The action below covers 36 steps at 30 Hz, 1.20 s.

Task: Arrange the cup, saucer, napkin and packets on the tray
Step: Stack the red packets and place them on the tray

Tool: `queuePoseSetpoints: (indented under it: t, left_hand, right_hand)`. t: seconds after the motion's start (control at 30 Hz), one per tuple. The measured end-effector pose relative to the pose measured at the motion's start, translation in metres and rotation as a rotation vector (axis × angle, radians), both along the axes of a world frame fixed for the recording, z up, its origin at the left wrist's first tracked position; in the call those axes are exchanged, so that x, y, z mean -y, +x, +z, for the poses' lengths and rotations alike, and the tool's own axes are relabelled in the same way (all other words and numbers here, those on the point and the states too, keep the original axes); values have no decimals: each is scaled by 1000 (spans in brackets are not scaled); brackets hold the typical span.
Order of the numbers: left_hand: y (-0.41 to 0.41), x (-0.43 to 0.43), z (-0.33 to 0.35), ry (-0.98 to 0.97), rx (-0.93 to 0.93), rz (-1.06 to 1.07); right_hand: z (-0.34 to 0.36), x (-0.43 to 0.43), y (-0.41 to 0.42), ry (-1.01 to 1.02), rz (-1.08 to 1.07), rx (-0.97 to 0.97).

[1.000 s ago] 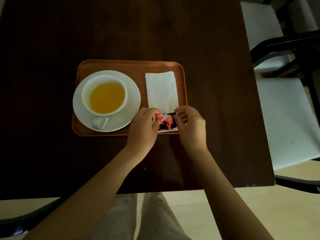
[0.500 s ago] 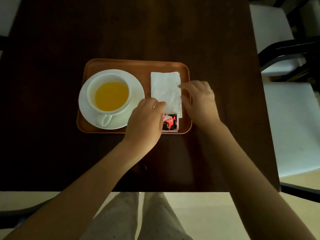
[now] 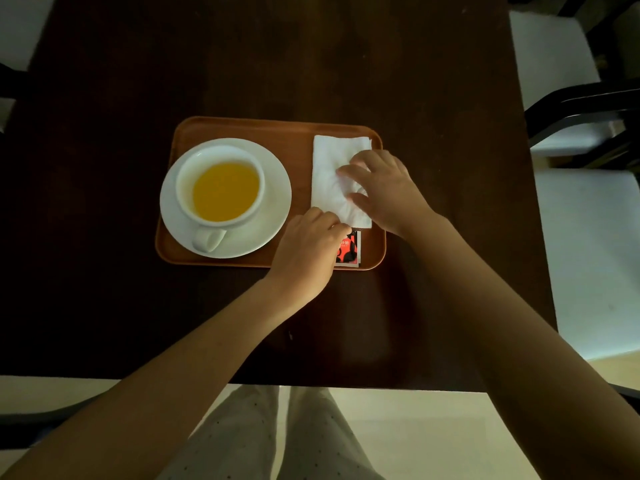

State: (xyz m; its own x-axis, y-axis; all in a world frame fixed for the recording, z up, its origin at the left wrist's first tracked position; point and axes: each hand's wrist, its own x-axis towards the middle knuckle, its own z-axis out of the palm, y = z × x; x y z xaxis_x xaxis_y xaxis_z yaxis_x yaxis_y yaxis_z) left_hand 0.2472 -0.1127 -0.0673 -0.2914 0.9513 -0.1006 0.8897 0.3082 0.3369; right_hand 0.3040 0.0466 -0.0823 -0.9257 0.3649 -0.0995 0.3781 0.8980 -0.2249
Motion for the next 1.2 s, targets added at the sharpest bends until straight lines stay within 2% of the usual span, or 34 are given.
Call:
queuePoseSetpoints:
  t: [0.43,0.57,0.67,0.9,1.2]
  left_hand:
    - [-1,-1,-4,42,23,18]
    - [0,-4,-4,78,49,52]
    - [0,3,-1,134,116,179]
    - [8,32,6,105,337,358]
    - [15,28,6,73,404,368]
  right_hand:
    - [0,-2,0,-73,-28,-87]
    - [7,10,16,-96,-217,-278]
    - [11,34,44,-186,-367,-384]
    - [3,72,65,-224,-321,-215]
    - [6,73,63,-214,-325,-210]
